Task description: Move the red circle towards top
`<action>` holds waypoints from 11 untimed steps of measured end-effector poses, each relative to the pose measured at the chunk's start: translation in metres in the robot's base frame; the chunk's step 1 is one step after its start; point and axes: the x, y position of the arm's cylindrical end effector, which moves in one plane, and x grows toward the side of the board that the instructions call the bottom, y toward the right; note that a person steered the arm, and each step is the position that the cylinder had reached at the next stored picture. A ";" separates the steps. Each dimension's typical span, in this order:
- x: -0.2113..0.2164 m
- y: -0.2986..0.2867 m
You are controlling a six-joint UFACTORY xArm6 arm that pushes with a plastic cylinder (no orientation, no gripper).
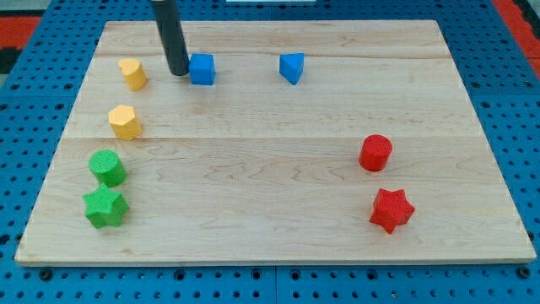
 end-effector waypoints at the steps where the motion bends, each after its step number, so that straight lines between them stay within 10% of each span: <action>1: 0.001 -0.006; 5: 0.174 0.184; 9: 0.204 0.297; 11: 0.128 0.272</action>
